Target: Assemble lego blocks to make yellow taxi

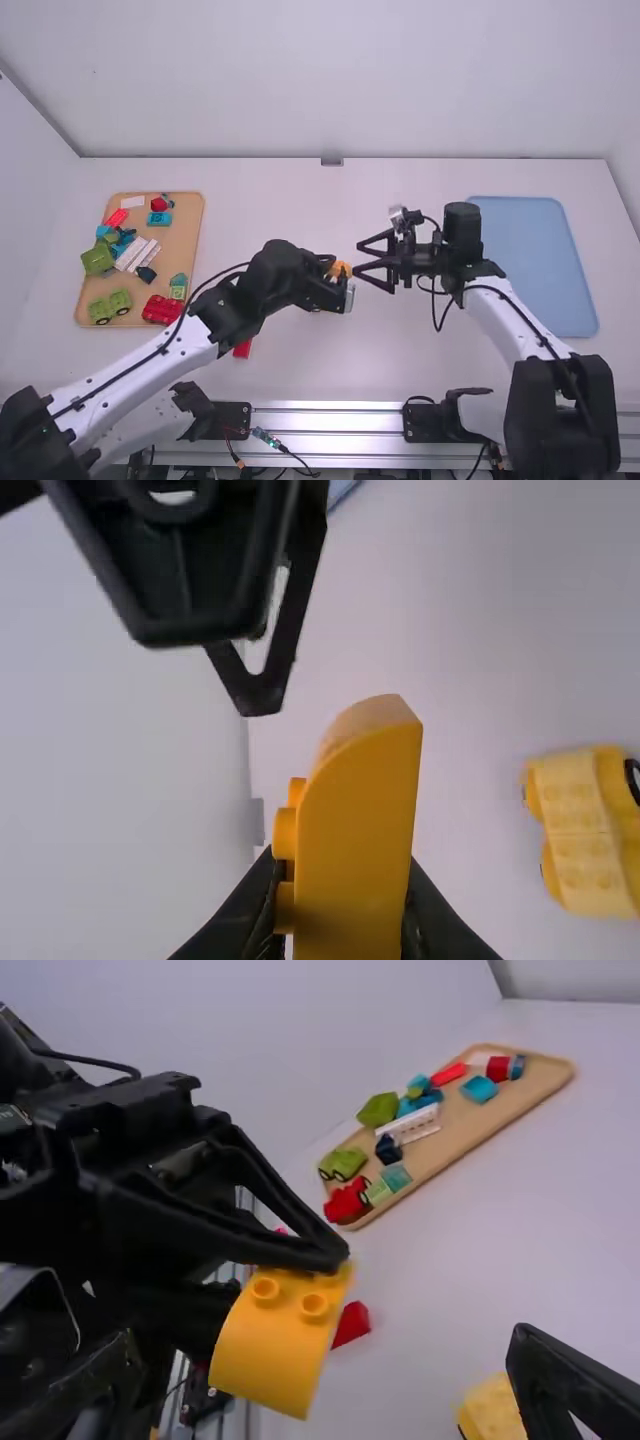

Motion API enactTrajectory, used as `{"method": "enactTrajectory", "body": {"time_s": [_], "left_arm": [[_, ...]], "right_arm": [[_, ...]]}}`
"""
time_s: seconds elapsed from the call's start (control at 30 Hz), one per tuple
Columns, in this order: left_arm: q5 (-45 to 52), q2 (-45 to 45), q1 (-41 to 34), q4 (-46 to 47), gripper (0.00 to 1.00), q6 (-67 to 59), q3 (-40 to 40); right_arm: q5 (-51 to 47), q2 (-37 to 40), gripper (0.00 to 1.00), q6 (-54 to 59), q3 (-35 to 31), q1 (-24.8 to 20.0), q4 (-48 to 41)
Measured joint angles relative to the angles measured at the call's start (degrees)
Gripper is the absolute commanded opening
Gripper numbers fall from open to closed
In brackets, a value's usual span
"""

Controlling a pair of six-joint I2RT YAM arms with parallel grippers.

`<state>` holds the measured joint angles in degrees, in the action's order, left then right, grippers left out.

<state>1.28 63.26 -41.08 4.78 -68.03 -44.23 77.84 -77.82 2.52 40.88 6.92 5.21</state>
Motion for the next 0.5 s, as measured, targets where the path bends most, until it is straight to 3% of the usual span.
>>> {"method": "enactTrajectory", "body": {"time_s": [0.23,0.5], "left_arm": [[0.02,0.00,0.57,-1.09,0.02,-0.85,0.00],[0.00,1.01,0.66,-1.20,0.02,-0.79,0.00]], "right_arm": [[-6.08,0.00,0.88,0.04,1.51,2.51,-6.84],[-9.68,-0.07,0.77,0.81,3.15,5.51,-7.72]]}}
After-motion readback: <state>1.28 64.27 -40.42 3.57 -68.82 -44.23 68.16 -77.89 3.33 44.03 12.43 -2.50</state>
